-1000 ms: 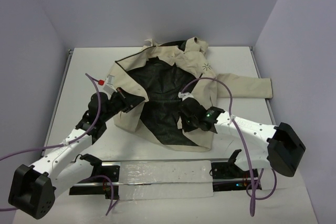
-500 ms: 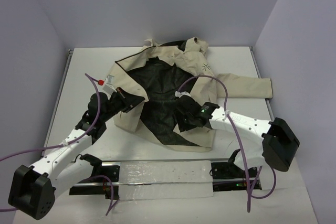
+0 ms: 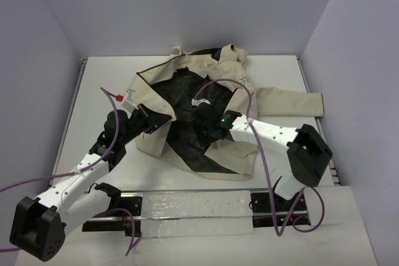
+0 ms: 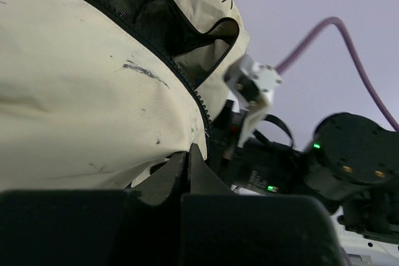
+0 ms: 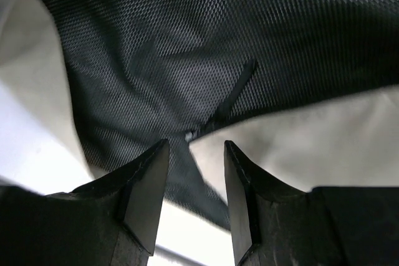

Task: Zip up the jacket

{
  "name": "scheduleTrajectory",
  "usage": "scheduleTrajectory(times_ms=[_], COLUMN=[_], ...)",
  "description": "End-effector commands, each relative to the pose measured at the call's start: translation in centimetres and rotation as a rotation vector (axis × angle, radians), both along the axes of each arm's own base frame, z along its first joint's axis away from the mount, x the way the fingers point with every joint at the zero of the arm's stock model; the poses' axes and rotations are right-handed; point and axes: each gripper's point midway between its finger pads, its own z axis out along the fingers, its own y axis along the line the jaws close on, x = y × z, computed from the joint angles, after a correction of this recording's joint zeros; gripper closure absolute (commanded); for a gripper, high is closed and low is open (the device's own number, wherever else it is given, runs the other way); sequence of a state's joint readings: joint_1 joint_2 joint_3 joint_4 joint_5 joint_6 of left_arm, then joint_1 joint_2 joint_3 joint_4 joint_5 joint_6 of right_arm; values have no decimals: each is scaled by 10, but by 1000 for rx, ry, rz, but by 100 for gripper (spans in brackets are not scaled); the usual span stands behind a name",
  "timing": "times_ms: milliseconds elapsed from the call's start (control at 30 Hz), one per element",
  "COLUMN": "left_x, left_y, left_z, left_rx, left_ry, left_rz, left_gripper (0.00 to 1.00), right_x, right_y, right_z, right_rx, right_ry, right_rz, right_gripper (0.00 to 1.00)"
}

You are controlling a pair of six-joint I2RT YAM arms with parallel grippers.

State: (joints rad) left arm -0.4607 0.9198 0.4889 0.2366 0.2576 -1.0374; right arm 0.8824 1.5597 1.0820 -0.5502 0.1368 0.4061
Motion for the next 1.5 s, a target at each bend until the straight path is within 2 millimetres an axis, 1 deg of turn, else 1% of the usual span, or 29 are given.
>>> scheduleTrajectory(times_ms=[0,67,167,267,433,500,700,933,1067,1200,1367,1467], left_x=[2,3,3,4,5,5,6,5,6,6,7,8], left_y=[4,4,2,2,2,2,2,2,1,0,0,0], left_z=[16,17,16,16,17,16,15,11,10,10,10,9], left_rx=[-6,-6,-7,-6,-5,-2,4,2,-3,-2,-1,-2], left_ry=[-51,-52,-50,-48,-49,-44,-41,-32,-31,-31,-31,-29], left_rz=[16,17,10,9,10,12,10,11,9,9,10,9], left_gripper=[100,100,100,100,100,100,100,100,100,100,100,100], right_x=[28,34,40,43,49,51,53,50,47,47,50,52], right_y=[17,15,13,9,9,6,-2,-11,-11,-11,-14,-18], right_z=[3,-8,-17,-28,-40,-45,-61,-75,-78,-76,-66,-53], right_rx=[28,17,34,36,60,52,20,-18,-11,-6,-11,-19], right_ry=[-56,-48,-36,-19,-7,-5,6,12,20,16,-20,-69], right_rz=[-14,-34,-54,-70,-90,-105,-142,-166,-165,-165,-184,-198], right_gripper=[53,53,53,54,55,56,56,52,51,54,56,56])
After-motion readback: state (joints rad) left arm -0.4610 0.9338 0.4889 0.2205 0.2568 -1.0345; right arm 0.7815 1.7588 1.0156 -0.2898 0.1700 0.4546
